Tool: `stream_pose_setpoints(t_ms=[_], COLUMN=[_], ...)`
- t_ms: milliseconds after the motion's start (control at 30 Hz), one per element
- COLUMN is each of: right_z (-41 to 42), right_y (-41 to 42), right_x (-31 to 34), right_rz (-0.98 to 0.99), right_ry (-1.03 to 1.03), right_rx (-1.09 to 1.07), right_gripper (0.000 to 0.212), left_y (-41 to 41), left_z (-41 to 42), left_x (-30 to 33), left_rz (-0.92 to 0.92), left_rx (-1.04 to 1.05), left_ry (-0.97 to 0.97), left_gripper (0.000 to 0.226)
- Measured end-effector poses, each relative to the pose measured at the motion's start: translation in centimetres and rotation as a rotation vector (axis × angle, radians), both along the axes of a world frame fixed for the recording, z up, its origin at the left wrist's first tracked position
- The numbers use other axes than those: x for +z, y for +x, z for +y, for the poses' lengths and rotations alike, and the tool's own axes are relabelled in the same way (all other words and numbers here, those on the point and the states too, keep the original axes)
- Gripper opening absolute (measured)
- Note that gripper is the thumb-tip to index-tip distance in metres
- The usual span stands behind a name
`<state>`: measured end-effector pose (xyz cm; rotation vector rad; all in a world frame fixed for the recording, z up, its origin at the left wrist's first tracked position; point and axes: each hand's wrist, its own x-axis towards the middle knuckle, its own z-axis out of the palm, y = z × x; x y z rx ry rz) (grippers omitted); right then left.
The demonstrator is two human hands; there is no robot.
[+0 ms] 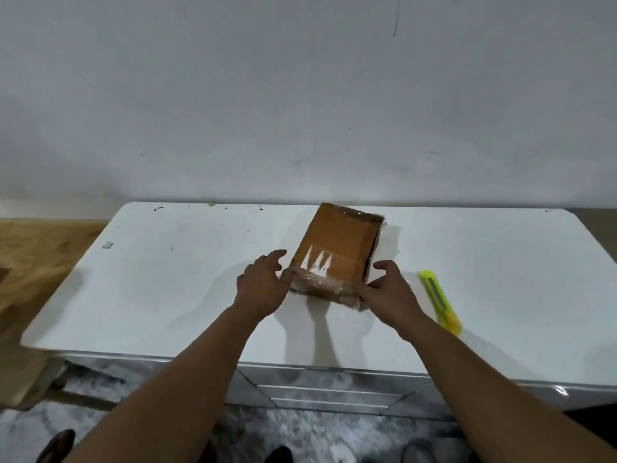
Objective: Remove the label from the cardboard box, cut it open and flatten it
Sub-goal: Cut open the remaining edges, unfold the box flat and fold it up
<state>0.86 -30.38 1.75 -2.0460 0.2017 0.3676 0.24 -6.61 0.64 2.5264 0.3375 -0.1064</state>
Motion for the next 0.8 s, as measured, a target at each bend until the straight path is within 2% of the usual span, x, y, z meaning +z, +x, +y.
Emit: stream_pose_setpoints(t_ms=[67, 200, 300, 400, 500, 567, 667, 733, 800], right_z=[1.5, 5.1, 7.6, 8.4, 7.4, 6.3, 4.6, 3.6, 3.3], right_y=[-1.2, -2.9, -3.6, -3.9, -3.8, -3.5, -2.5, -1.8, -1.3], right_x=[0.2, -0.9, -1.0, -0.1, 0.9, 1.3, 1.3, 0.6, 0.1], right_rz=[0.087, 0.175, 0.239, 0.278, 0.189, 0.020, -0.265, -0.356, -0.341], right_ry=[0.064, 0.189, 0.288, 0.286, 0.152, 0.022, -0.289, -0.472, -0.595], right_rx=[-0.022, -0.131, -0.169, -0.147, -0.171, -0.241, -0.269, -0.120, 0.056], right_gripper=[0.063, 0.077, 0.070, 0.047, 0.006, 0.013, 0.006, 0.018, 0.025], left_y=[0.7, 2.1, 3.0, 3.8, 4.8, 5.3, 6.0, 6.1, 6.0], left_z=[0.8, 1.8, 2.3, 3.0, 3.6, 4.1, 5.0, 5.1, 5.0], left_x=[0.1, 0.1, -0.2, -0.5, -0.4, -0.3, -0.7, -0.9, -0.7], left_rz=[-0.014, -0.007, 0.003, 0.013, -0.017, -0.015, 0.034, 0.063, 0.061], left_rx=[0.026, 0.073, 0.051, 0.033, 0.033, -0.002, -0.092, -0.154, -0.175], left_ry=[-0.157, -0.330, -0.409, -0.455, -0.489, -0.495, -0.538, -0.547, -0.576], left_gripper=[0.045, 0.051, 0.060, 0.072, 0.065, 0.057, 0.048, 0.032, 0.034])
